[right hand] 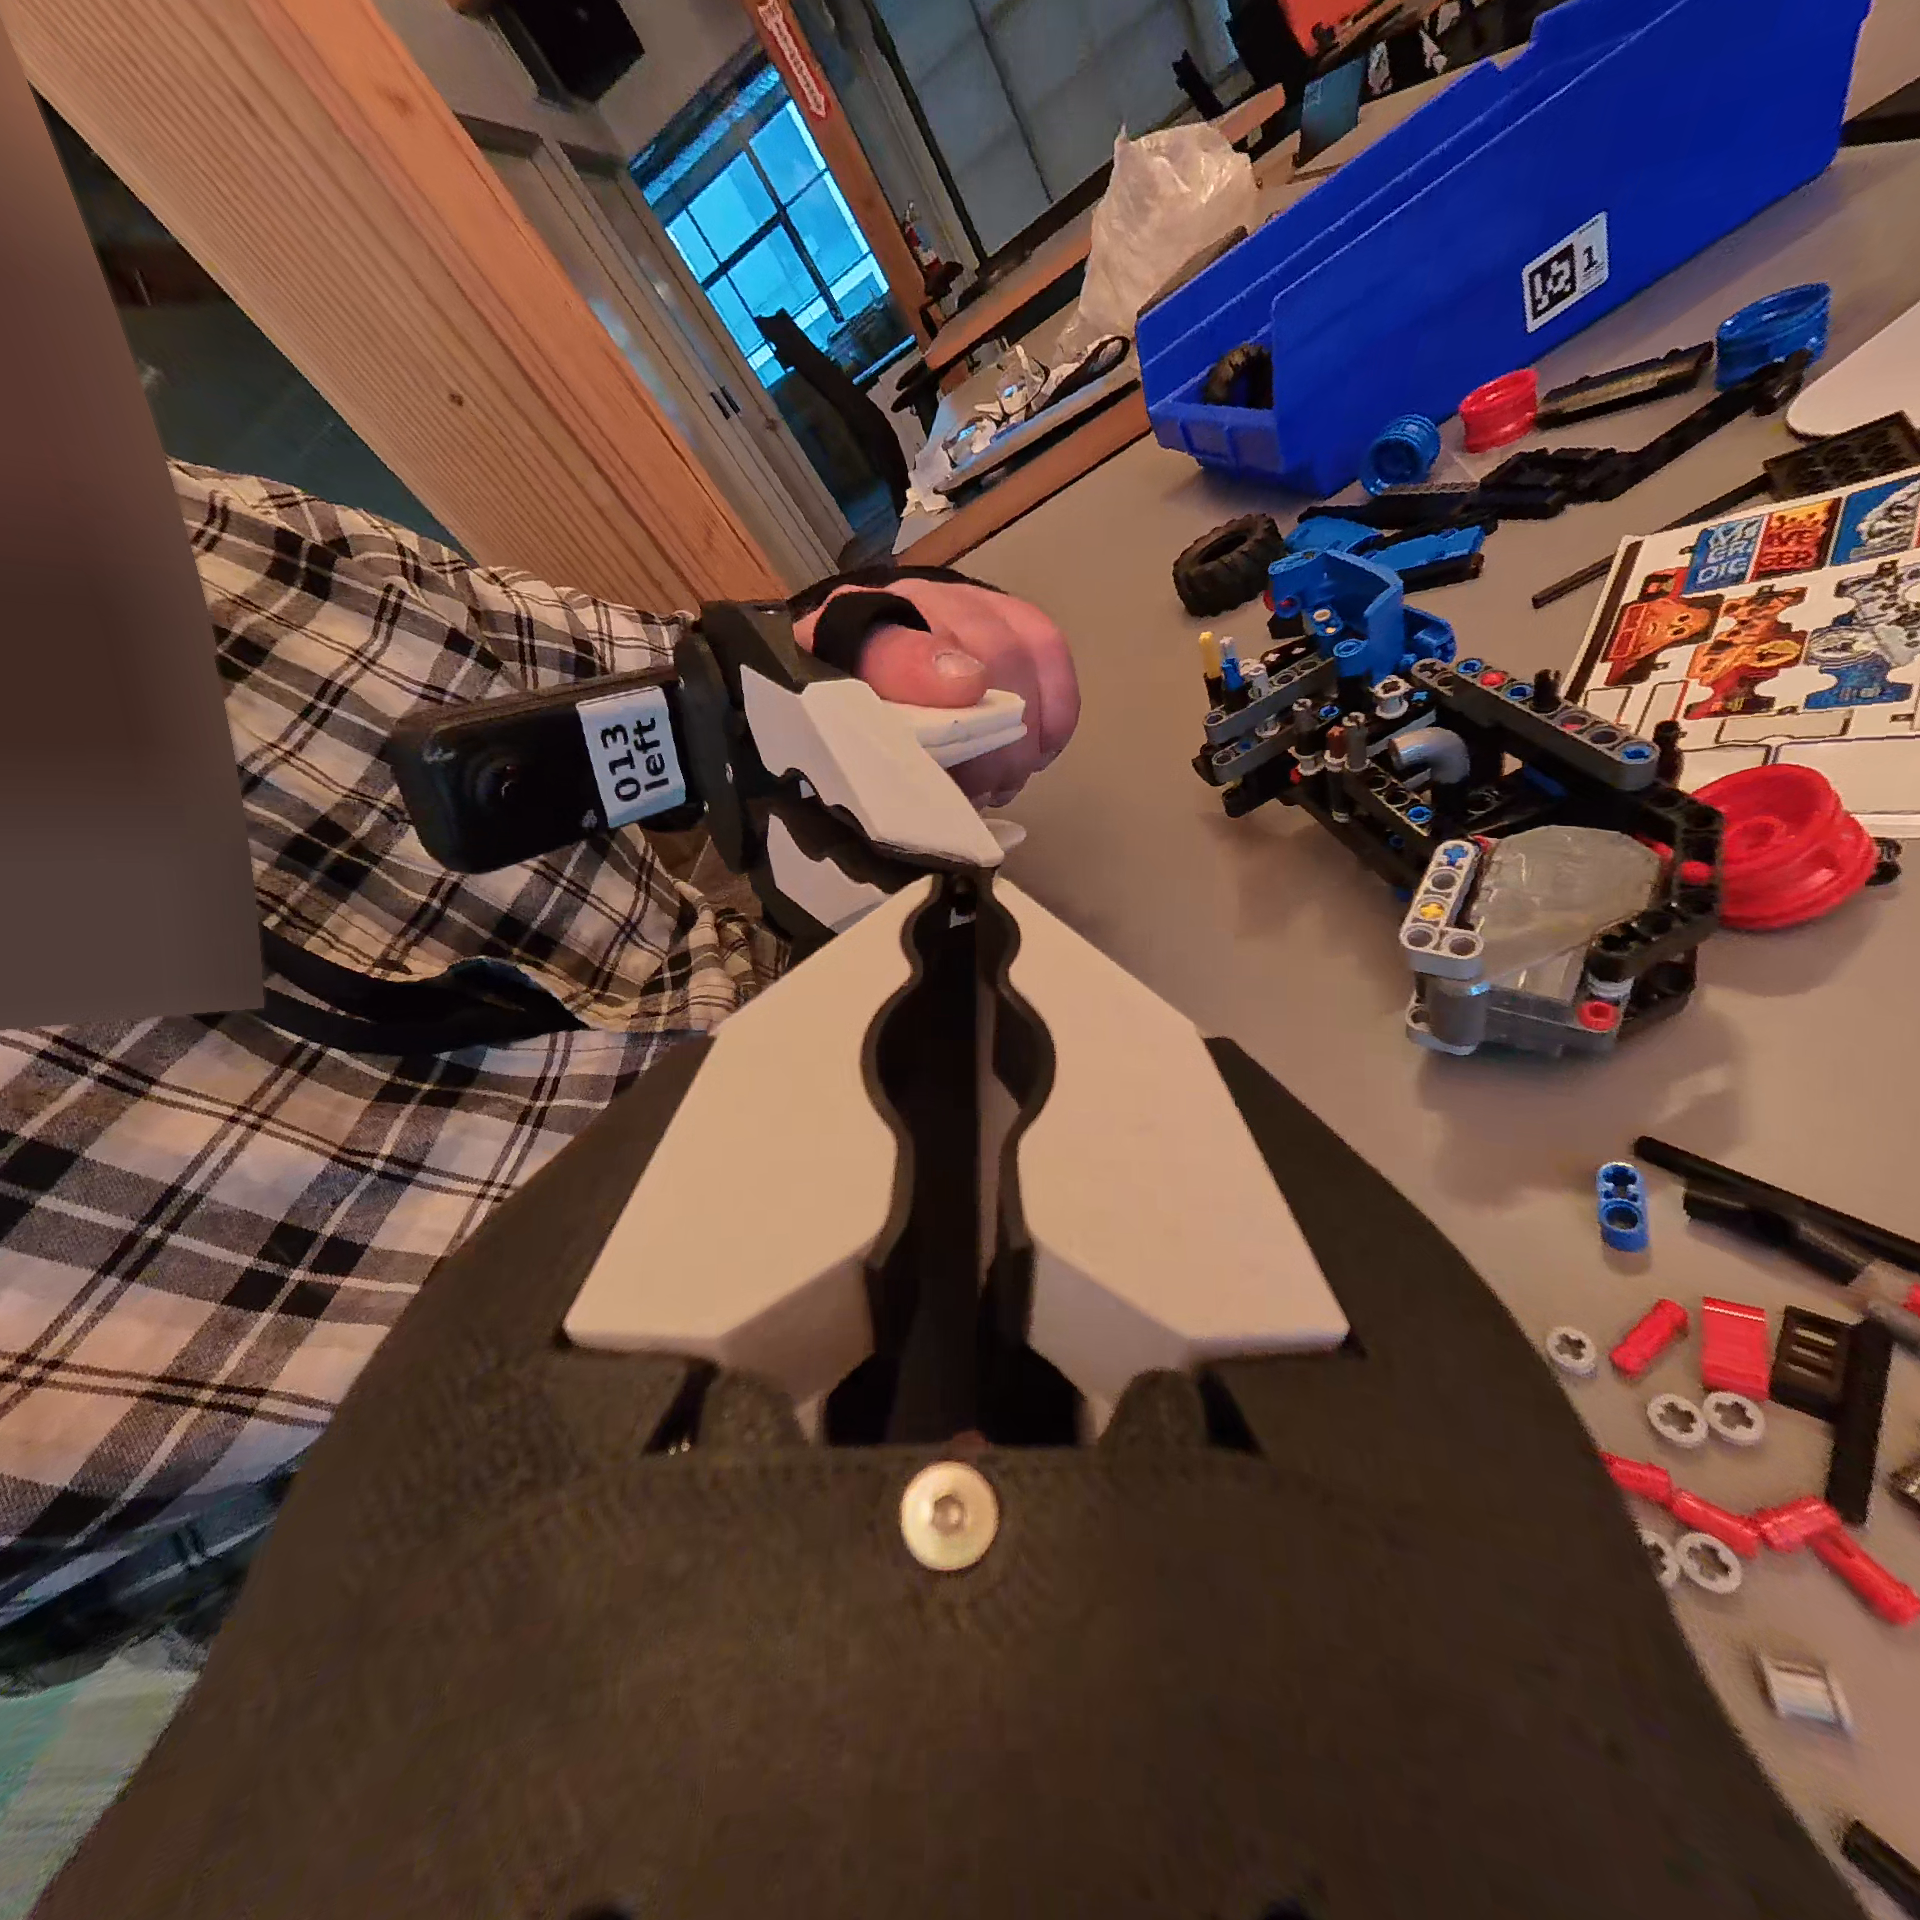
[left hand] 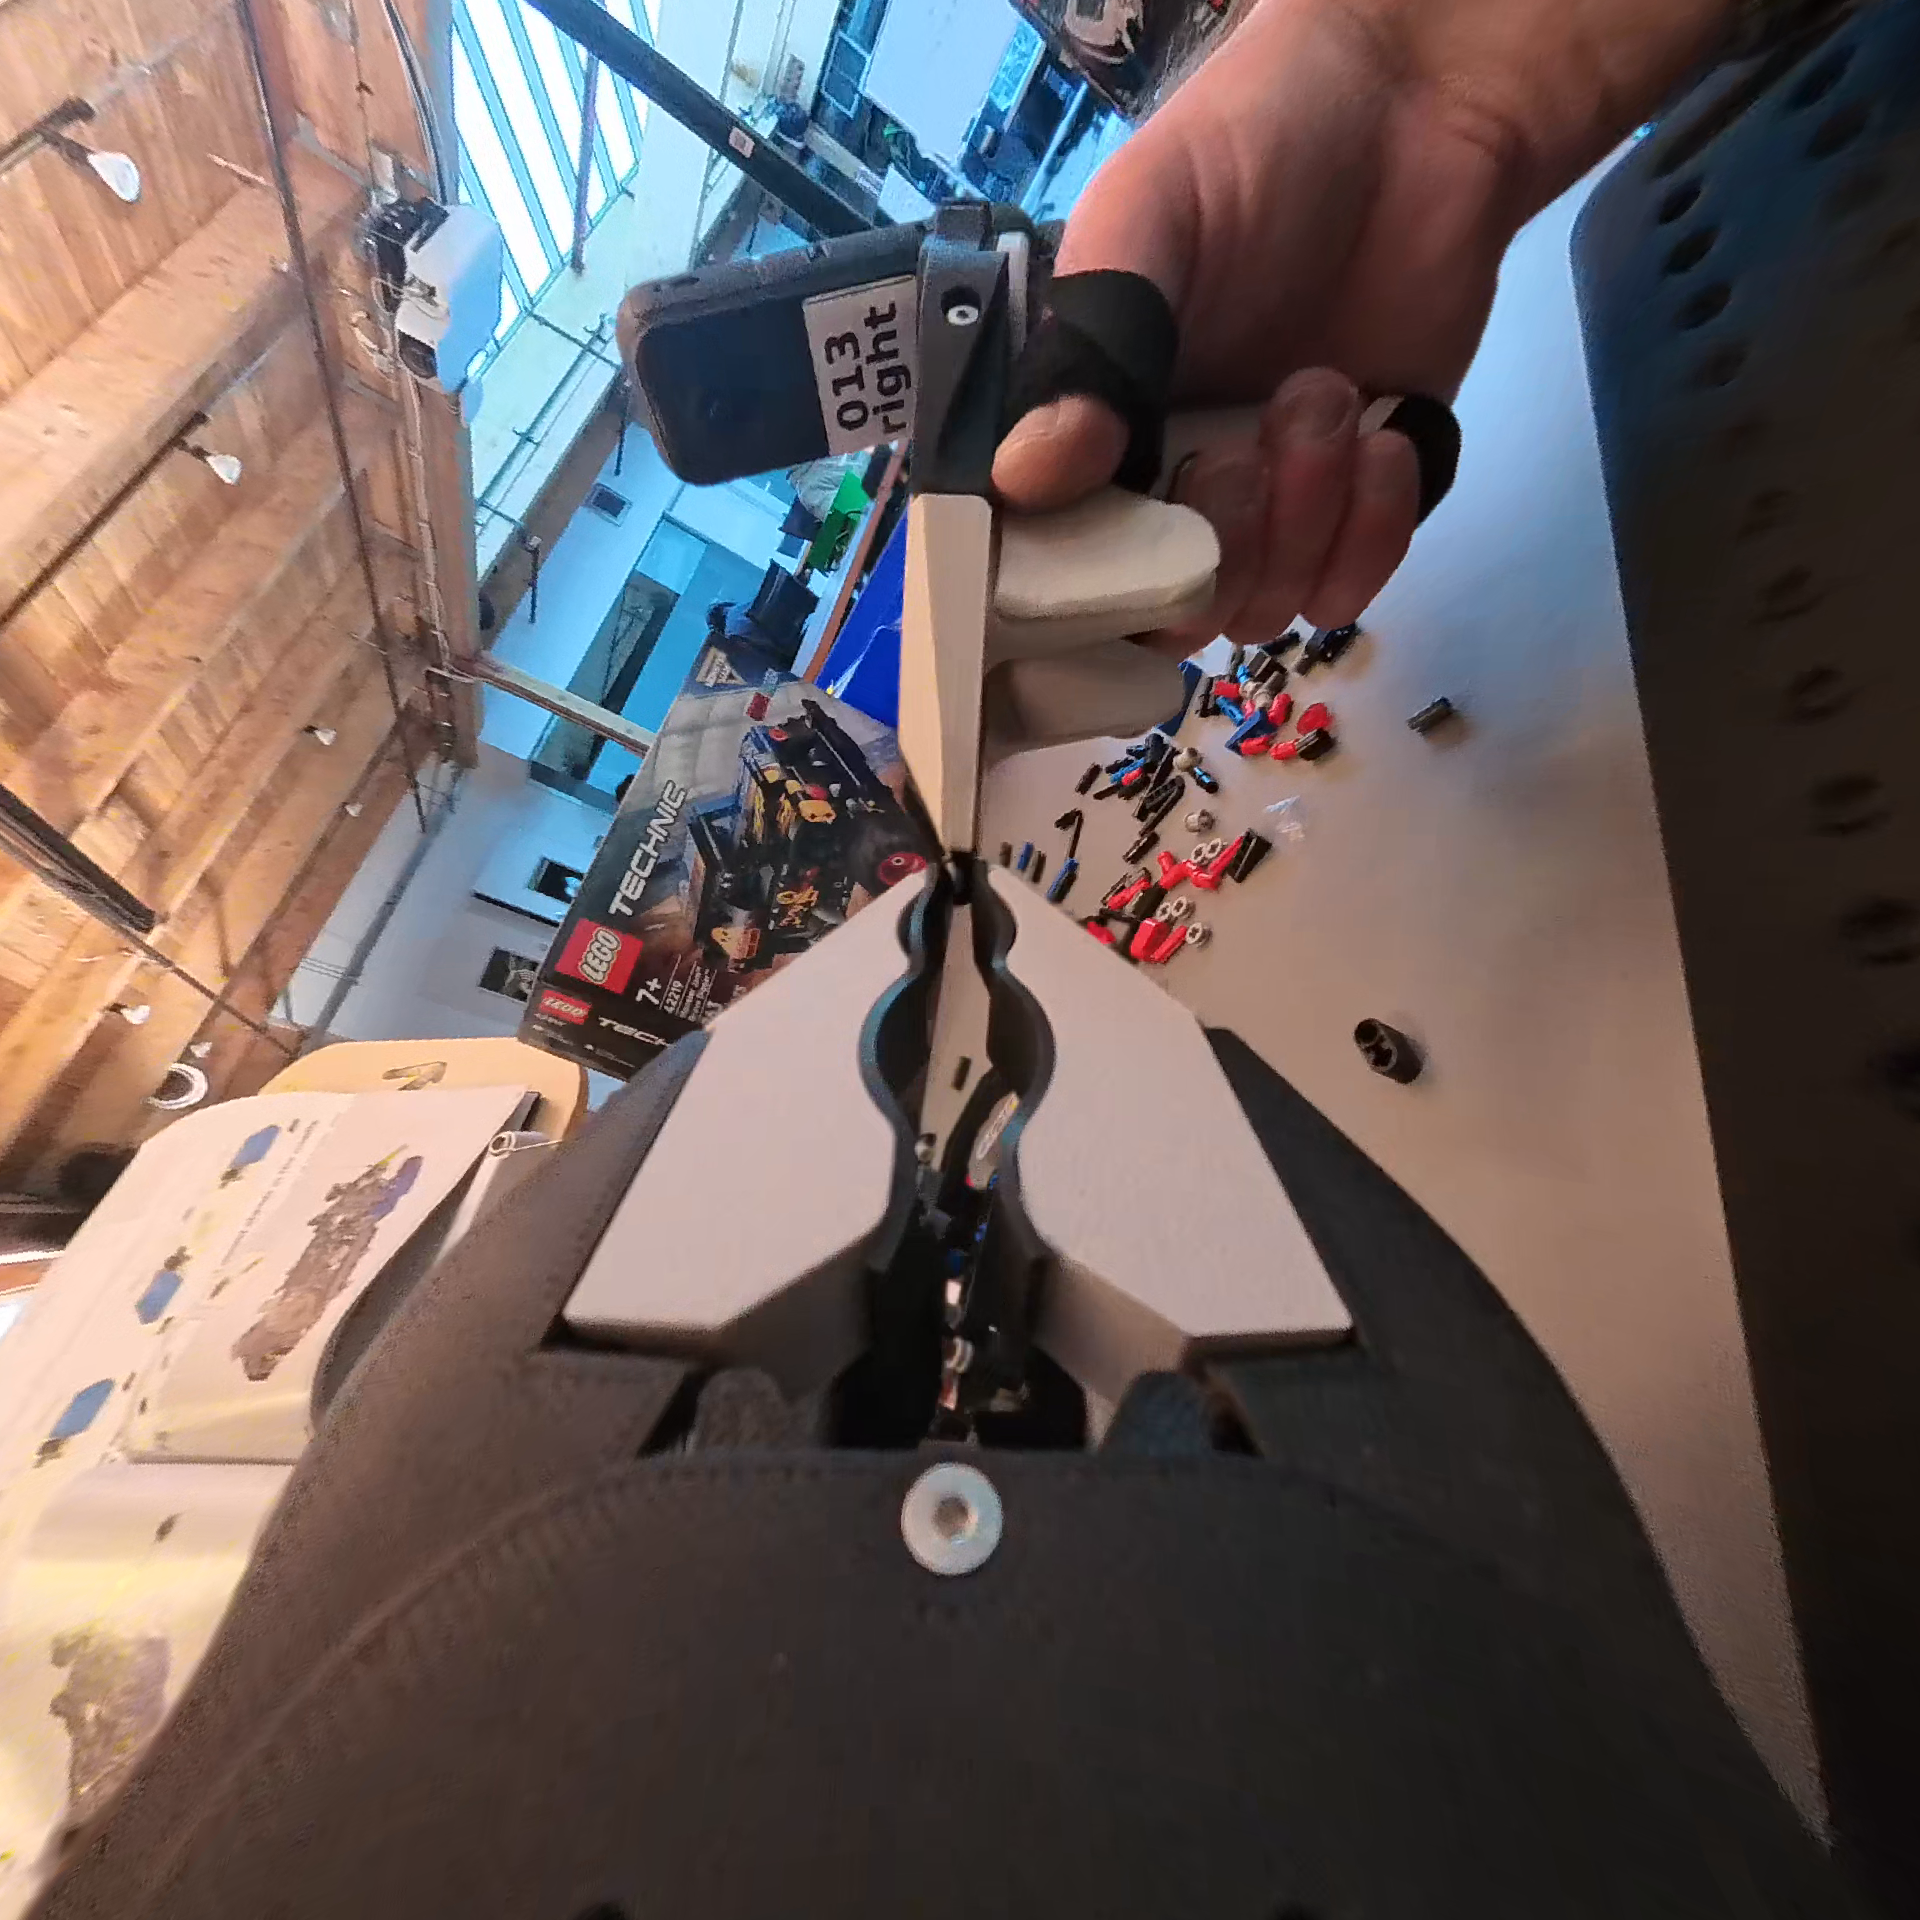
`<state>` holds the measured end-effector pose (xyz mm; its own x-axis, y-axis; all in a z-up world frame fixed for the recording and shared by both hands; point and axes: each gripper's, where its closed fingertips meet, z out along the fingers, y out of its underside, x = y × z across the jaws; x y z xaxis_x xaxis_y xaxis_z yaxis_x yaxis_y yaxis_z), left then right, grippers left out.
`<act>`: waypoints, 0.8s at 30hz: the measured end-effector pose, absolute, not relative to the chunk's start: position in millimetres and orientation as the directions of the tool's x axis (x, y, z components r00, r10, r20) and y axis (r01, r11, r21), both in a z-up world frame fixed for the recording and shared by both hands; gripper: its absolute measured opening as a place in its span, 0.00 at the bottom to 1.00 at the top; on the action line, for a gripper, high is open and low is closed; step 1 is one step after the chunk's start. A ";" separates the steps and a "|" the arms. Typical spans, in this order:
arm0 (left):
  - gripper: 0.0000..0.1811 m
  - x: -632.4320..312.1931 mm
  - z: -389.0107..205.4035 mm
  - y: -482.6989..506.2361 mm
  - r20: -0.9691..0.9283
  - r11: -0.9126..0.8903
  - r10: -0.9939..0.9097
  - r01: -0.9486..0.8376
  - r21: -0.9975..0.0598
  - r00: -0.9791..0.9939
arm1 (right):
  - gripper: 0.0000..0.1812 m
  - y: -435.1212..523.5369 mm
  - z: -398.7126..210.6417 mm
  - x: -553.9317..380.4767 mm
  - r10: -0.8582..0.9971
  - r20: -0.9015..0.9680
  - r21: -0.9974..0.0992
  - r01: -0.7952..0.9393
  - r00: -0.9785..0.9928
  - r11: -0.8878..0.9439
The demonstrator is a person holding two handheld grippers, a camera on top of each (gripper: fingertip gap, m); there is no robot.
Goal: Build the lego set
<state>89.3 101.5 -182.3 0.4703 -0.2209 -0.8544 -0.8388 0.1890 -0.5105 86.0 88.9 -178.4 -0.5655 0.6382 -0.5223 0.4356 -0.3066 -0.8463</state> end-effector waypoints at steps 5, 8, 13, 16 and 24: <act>0.03 88.9 -190.0 104.0 -0.834 0.153 -0.264 -0.832 -0.533 0.485 | 0.01 94.1 -191.3 84.9 0.737 -0.416 -0.883 0.430 -0.533 -0.187; 0.13 88.8 -211.1 103.1 -0.700 0.037 -0.425 -0.761 -0.647 0.574 | 0.01 96.6 -217.0 87.8 0.829 -0.230 -0.880 0.473 -0.510 0.047; 0.20 91.8 -264.5 90.2 -0.299 -0.271 -0.662 -0.592 -0.759 0.687 | 0.01 98.1 -260.8 95.7 0.811 0.125 -0.690 0.538 -0.572 0.485; 0.14 96.9 -279.1 89.1 -0.222 -0.335 -0.697 -0.583 -0.740 0.682 | 0.01 95.3 -268.3 94.2 0.757 0.214 -0.604 0.525 -0.618 0.600; 0.04 96.0 -295.6 93.6 -0.162 -0.394 -0.715 -0.583 -0.711 0.680 | 0.01 96.4 -284.5 96.9 0.624 0.316 -0.392 0.501 -0.715 0.772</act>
